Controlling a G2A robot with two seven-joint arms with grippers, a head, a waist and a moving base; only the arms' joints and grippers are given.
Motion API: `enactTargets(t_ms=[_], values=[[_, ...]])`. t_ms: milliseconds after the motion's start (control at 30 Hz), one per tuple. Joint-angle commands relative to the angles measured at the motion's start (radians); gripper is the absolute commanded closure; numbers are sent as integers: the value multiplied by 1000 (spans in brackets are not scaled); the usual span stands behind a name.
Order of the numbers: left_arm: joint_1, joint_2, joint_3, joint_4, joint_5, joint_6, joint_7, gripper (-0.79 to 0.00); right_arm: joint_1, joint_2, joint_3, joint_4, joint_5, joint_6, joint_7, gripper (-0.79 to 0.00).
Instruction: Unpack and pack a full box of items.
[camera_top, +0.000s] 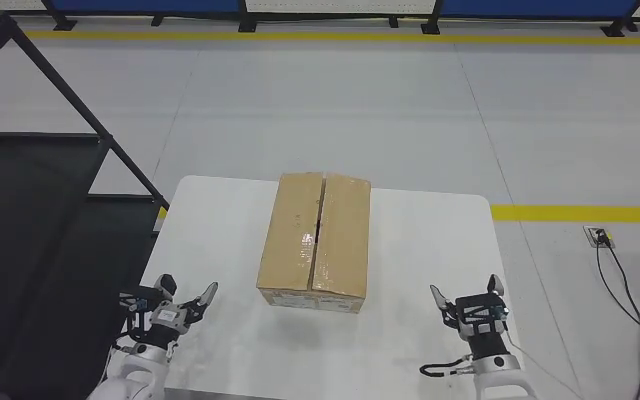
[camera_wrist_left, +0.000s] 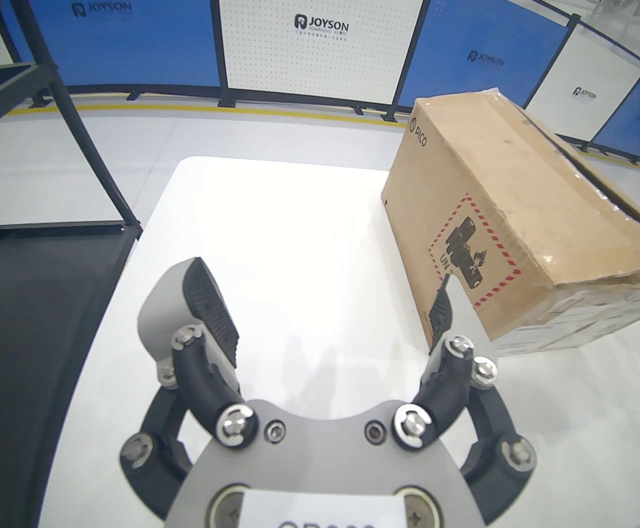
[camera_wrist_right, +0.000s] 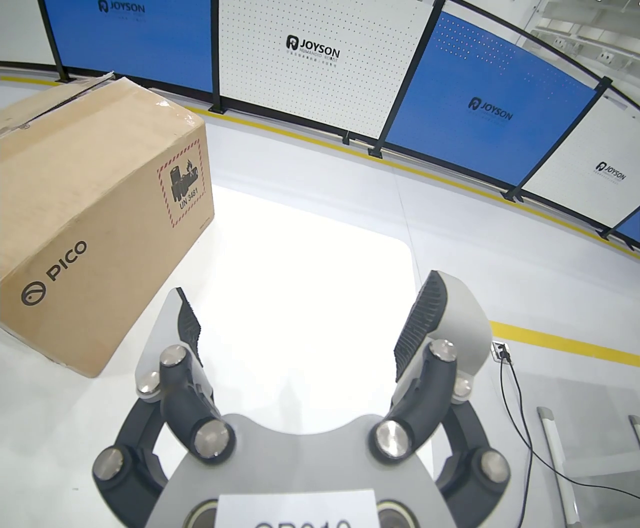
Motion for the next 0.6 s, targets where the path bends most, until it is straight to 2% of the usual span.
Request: enactTargets(t_ms=[0,267,500,567], values=[[-21,-6,15,27,25,65,18,-785,7,-3,-2,5,29,7,-21,-785],[-157,-26,147,138,71,98,25,-785,62,-17,-59,23,43,-16,-58,-785],[-255,-52,246,211,33,143,32,-785,45,-22,-81,3,-2,-25,-98,-785],[-260,-53,249,215,33,147,30,-785,45,-22,-81,3,-2,-25,-98,-785]])
